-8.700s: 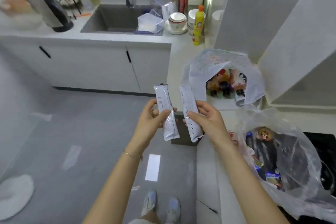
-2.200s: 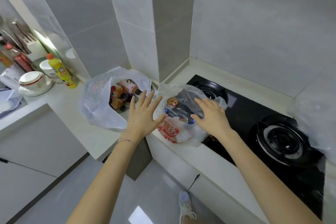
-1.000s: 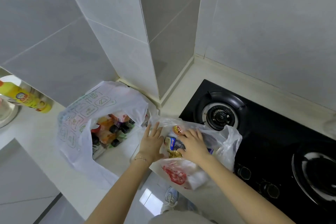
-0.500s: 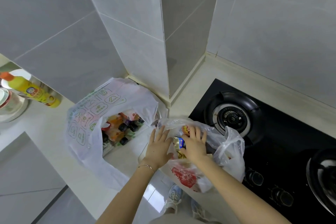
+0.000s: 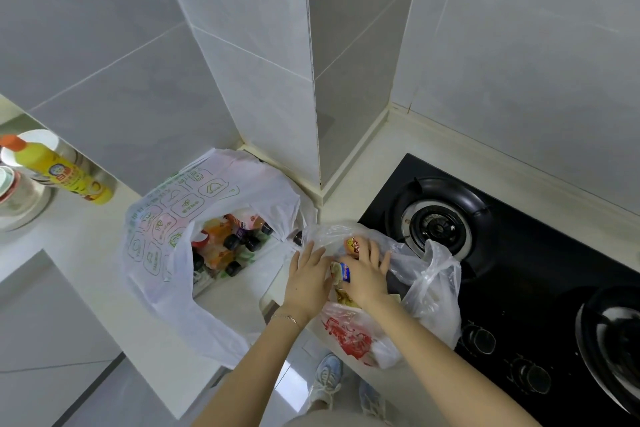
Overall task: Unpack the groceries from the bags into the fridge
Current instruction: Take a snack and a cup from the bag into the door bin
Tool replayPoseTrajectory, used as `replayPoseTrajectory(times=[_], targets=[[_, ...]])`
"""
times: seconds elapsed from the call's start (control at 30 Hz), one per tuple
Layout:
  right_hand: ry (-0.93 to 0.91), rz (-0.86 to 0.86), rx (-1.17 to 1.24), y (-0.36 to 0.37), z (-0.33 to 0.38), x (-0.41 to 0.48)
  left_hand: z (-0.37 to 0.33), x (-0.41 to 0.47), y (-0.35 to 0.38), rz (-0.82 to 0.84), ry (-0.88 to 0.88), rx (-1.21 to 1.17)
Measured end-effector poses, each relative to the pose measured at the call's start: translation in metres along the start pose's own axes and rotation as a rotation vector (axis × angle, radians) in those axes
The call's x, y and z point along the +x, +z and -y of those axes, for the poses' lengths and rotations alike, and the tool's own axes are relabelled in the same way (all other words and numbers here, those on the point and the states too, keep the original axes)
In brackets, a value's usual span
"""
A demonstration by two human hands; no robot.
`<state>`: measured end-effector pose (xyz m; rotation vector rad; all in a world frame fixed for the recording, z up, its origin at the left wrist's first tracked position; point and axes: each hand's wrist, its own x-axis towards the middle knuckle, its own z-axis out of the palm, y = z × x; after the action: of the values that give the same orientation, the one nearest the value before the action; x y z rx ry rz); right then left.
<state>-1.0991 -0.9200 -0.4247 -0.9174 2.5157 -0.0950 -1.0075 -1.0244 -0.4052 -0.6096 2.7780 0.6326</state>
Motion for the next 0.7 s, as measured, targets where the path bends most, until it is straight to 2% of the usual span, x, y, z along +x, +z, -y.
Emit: replayPoseTrajectory(times=[0.1, 0.23, 0.37, 0.43, 0.5, 0.63, 0.7], targets=[[0.006, -0.083, 0.036, 0.003, -0.008, -0.005, 0.007, -0.005, -0.001, -0.025, 0.006, -0.032], [-0.074, -0.226, 0.143, 0.0, -0.027, -0.009, 0.008, -0.007, -0.002, -0.088, 0.024, -0.131], [-0.07, -0.314, 0.425, -0.015, -0.036, -0.014, -0.007, -0.008, -0.002, -0.246, 0.085, -0.3], [-0.015, -0.277, 0.726, -0.029, -0.034, -0.02, -0.017, -0.009, -0.007, -0.319, 0.155, -0.434], [0.034, -0.214, 1.003, -0.041, -0.031, -0.025, -0.026, -0.011, -0.012, -0.255, 0.143, -0.603], [-0.008, -0.145, 1.035, -0.048, -0.032, -0.029, -0.031, -0.011, -0.01, -0.153, -0.043, -0.828], [-0.001, -0.137, 0.937, -0.047, -0.035, -0.028, -0.029, -0.011, -0.009, -0.165, -0.081, -0.77]])
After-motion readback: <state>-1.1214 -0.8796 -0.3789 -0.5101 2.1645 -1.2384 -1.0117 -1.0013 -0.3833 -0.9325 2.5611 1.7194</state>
